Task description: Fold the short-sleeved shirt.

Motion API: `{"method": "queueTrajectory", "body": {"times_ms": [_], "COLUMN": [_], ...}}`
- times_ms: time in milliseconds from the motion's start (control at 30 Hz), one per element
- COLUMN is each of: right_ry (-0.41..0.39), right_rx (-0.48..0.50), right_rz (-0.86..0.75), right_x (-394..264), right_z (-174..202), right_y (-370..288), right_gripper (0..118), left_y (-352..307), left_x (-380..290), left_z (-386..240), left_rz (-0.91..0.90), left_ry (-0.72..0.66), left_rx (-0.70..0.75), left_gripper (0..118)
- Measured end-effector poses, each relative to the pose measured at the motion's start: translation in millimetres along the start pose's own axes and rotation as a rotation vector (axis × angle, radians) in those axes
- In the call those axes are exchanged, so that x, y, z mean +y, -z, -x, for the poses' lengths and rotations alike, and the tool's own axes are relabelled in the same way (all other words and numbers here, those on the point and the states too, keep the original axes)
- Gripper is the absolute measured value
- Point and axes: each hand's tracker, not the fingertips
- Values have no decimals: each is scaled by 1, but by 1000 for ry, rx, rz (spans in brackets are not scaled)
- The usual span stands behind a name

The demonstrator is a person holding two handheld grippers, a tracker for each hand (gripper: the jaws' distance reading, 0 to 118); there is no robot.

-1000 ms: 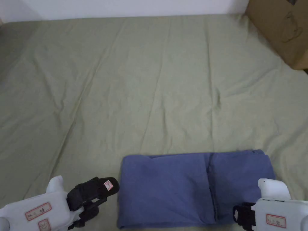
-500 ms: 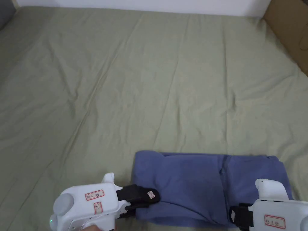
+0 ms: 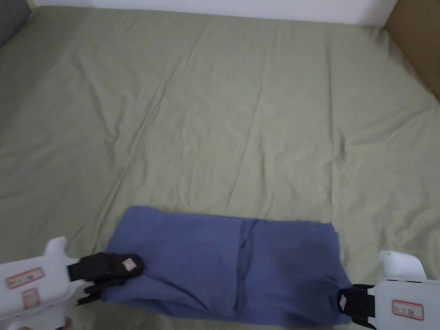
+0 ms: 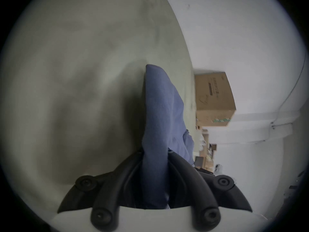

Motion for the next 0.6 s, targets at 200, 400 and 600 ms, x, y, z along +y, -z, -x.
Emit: {"method": "queueTrajectory", "body": {"times_ms": [200, 400, 600], "right_ry": [20, 37, 107], "right_rx": [21, 58, 74], "right_rz": [5, -14, -29], "right_x": [-1, -4, -12], "right_z": [1, -3, -29], "right_y": [3, -1, -9], "right_gripper": [2, 2, 2], "left_y": [-51, -25, 70], "left_x": [4, -18, -70], "left_z": [-32, -148, -239], "left_rz": [-137, -90, 157], "left_ry": [67, 381, 736], "left_rx": [69, 58, 55], "left_gripper": [12, 12, 12]}}
